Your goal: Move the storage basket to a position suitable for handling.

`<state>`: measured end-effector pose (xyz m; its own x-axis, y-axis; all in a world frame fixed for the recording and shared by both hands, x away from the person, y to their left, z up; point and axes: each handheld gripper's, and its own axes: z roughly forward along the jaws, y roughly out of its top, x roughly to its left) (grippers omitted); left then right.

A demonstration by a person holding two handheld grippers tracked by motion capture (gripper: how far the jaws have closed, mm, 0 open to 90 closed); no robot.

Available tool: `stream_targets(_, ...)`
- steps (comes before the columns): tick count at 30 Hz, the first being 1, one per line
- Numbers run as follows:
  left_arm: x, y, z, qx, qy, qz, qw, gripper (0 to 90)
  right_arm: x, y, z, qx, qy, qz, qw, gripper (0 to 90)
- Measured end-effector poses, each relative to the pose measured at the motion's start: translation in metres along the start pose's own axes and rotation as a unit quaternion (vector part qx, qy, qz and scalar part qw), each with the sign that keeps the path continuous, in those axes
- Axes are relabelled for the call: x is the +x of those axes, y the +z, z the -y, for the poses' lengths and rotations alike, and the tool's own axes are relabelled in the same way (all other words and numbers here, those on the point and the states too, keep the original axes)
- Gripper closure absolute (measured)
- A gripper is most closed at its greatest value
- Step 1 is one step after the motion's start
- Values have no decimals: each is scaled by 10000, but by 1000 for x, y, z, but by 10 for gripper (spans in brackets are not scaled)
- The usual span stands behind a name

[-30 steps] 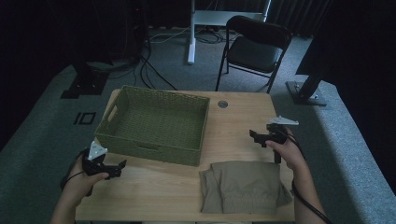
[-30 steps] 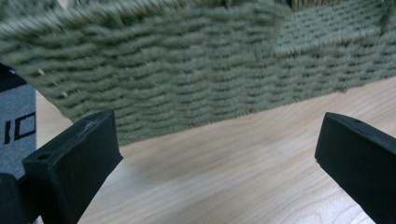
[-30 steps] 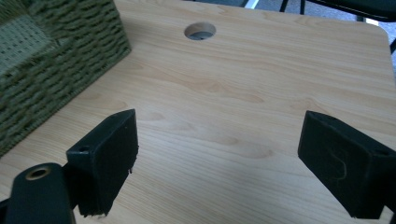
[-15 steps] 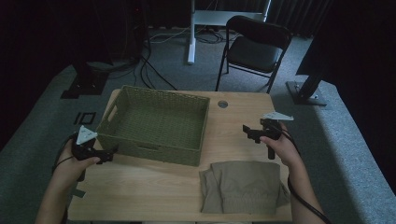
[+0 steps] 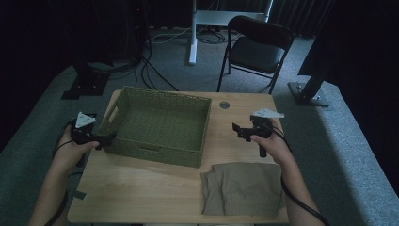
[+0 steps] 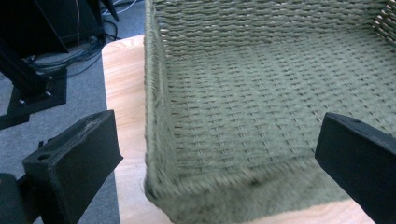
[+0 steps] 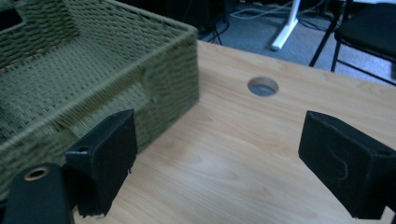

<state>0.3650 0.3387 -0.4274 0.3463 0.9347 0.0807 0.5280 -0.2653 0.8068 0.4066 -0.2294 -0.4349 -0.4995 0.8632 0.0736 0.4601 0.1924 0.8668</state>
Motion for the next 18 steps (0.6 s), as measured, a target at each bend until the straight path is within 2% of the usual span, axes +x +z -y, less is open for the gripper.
stream_targets(1,3,4,-3,-15,-77,61,10000,6,5,2,-3,-38,7,-41,10000,114)
stream_targets(4,5,8,-6,5,-61,41,10000,6,11,5,-7,-56,-57,-69,9999,114)
stream_targets(6,9,13,-8,57,-40,143,9999,6,19,10,-11,-66,-95,-130,9998,114)
stream_targets(7,15,18,-10,62,-75,46,9999,6,25,13,-14,-82,-99,-184,9997,114)
stream_targets(8,15,18,-10,62,-75,46,9999,6,25,13,-14,-82,-99,-184,9997,114)
stream_targets(9,17,20,-11,69,-46,24,10000,6,34,17,-17,-126,-55,-289,9995,114)
stream_targets(10,20,22,-12,80,-88,46,9999,6,34,17,-17,-126,-55,-289,9995,114)
stream_targets(11,23,27,-12,84,-146,62,9998,6,42,21,-19,-167,-8,-368,9992,114)
stream_targets(14,26,32,-13,82,-126,109,9998,6,50,26,-21,-195,63,-391,9990,113)
stream_targets(15,27,37,-14,47,-207,171,9996,6,57,32,-23,-218,130,-381,9990,113)
stream_targets(18,29,40,-15,63,-236,224,9995,6,63,38,-25,-210,181,-353,9990,113)
